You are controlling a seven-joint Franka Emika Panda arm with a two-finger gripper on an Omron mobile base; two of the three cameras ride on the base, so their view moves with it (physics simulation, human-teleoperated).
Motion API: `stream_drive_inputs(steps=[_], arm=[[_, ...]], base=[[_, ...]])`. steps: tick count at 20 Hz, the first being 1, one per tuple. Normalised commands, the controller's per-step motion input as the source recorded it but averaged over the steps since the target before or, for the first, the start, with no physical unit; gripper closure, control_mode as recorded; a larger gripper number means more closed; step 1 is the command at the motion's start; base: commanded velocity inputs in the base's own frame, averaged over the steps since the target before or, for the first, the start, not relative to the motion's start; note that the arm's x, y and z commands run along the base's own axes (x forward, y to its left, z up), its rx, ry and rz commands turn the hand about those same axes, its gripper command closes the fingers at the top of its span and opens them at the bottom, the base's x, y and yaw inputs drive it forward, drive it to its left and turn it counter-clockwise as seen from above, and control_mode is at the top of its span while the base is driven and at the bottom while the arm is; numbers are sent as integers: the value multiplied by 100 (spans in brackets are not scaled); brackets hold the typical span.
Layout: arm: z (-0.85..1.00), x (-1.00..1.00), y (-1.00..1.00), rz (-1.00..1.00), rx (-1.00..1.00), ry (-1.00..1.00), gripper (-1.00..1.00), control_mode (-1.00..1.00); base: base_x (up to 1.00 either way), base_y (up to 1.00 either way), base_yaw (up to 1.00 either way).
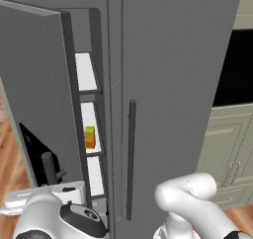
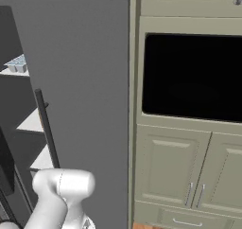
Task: Open the freezer door, pick up the ice cube tray from the freezer, and place it on the dining counter.
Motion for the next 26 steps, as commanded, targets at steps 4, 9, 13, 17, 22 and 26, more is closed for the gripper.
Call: stream_drive_inputs(steps=[4, 9, 13, 17, 22, 26], arm=[[0, -31, 37, 0, 0, 0, 100, -100], [0, -24, 29, 0, 0, 0, 100, -100], [0, -9, 30, 0, 0, 0, 100, -100], [-1, -3, 18, 0, 0, 0, -100, -100], [0, 0, 0, 0, 0, 0, -100, -100], [0, -26, 0, 0, 0, 0, -100, -100]], base=[[0, 0, 0], [0, 0, 0], [0, 0, 0], [0, 0, 0], [0, 0, 0], [0, 0, 0]])
